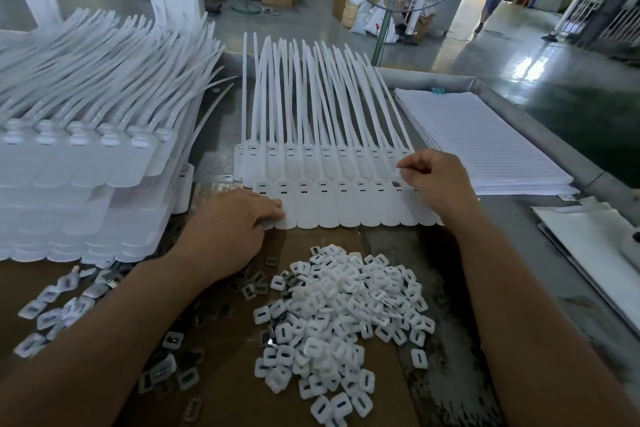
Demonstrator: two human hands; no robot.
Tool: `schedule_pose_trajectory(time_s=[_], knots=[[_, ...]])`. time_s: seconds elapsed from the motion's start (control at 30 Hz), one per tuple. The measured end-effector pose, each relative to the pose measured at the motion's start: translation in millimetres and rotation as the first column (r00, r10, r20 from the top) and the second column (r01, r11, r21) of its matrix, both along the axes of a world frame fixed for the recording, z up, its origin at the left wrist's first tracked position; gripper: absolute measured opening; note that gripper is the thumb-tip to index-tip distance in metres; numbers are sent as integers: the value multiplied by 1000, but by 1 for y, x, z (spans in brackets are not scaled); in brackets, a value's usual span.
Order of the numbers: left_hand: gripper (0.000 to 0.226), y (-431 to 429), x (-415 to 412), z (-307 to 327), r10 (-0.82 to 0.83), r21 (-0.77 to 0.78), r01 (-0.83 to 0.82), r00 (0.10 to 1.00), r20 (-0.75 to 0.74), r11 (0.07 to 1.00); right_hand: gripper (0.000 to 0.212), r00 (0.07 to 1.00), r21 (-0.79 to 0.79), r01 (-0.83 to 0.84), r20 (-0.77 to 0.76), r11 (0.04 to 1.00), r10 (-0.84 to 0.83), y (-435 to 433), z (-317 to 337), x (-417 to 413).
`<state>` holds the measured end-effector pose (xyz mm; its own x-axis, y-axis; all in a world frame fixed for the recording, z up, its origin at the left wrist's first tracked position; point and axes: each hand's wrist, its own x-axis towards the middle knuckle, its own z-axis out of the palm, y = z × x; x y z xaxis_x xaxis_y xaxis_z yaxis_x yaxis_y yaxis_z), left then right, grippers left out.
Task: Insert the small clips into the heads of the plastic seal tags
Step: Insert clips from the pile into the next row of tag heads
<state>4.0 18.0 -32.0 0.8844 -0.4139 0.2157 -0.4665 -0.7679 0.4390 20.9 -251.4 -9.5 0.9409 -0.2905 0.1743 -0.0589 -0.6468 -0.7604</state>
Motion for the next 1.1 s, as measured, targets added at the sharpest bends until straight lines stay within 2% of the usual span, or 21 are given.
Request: schedule_pose_trajectory(time_s=[0.37,0.7,0.9,1.1], knots=[[35,-1,0,2,-6,10,6,1000,-8,1000,18,990,-128,-11,-138,992,-6,-7,-9,7],[33,-2,0,3,-4,24,4,1000,-10,1000,15,990,-204,-32,-143,978,3,-8,-11,10],[34,-2,0,3,4,27,-4,1000,-14,1000,20,992,-114,-1,-126,994,-14,-8,-12,13],[35,-1,-1,4,5,29,-5,1000,-16,1000,29,989,-90,11,-148,996,-24,-6,-11,14]])
